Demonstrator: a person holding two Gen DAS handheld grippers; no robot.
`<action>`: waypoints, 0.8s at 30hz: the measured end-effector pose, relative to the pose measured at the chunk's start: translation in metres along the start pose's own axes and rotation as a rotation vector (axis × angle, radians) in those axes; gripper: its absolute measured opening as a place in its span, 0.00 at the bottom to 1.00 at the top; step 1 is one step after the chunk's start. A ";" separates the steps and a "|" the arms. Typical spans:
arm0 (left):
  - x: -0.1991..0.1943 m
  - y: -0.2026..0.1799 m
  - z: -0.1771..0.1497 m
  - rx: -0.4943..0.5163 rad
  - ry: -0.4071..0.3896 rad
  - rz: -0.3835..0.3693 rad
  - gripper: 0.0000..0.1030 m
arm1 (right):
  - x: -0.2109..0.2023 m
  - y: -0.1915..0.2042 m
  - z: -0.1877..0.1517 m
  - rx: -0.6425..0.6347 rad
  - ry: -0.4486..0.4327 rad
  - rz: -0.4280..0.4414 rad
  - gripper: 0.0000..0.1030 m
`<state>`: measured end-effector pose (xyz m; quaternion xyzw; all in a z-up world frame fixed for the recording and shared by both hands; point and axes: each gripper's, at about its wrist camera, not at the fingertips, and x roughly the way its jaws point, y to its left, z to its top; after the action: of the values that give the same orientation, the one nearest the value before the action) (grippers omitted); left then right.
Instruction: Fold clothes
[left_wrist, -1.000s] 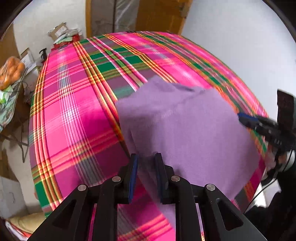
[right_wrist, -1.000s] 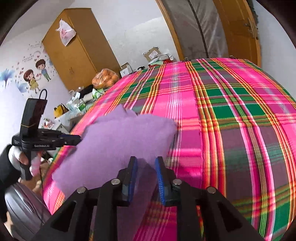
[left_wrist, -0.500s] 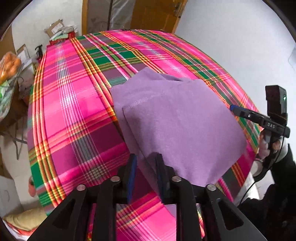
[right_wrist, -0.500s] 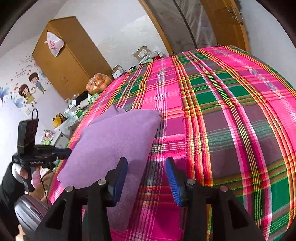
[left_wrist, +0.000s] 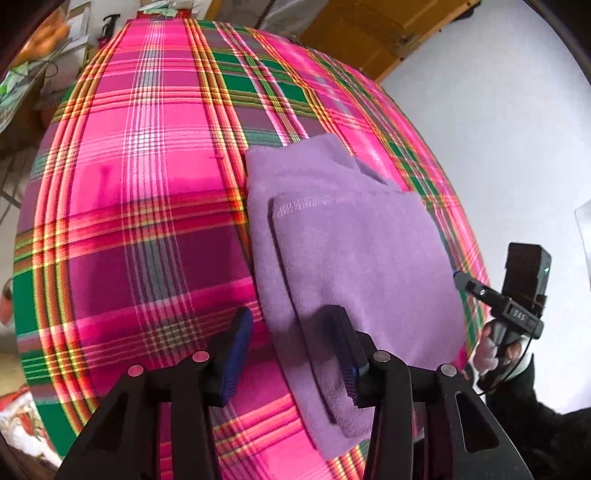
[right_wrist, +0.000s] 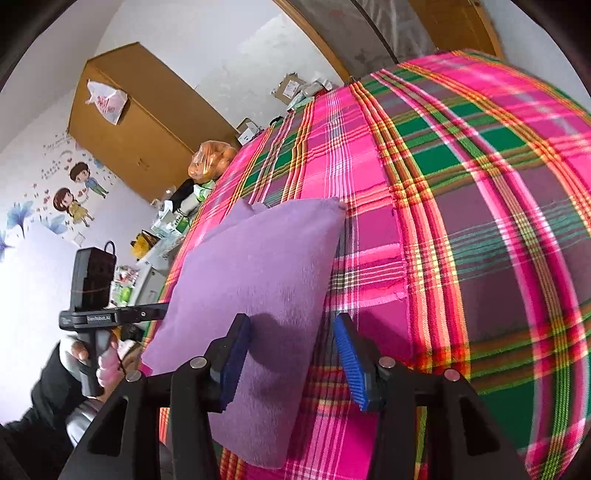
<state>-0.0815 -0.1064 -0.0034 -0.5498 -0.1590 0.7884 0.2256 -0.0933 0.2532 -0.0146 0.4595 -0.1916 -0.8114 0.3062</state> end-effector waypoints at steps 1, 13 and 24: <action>0.001 0.000 0.001 -0.004 -0.003 -0.007 0.45 | 0.002 -0.001 0.001 0.008 0.002 0.006 0.47; -0.005 0.010 0.007 -0.055 0.002 -0.151 0.53 | 0.012 -0.010 0.004 0.039 0.014 0.046 0.49; 0.005 0.010 0.017 -0.050 -0.031 -0.042 0.54 | 0.012 -0.009 0.001 0.040 0.006 0.060 0.49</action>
<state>-0.1009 -0.1124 -0.0060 -0.5393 -0.1937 0.7878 0.2260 -0.1013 0.2521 -0.0270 0.4622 -0.2206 -0.7964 0.3218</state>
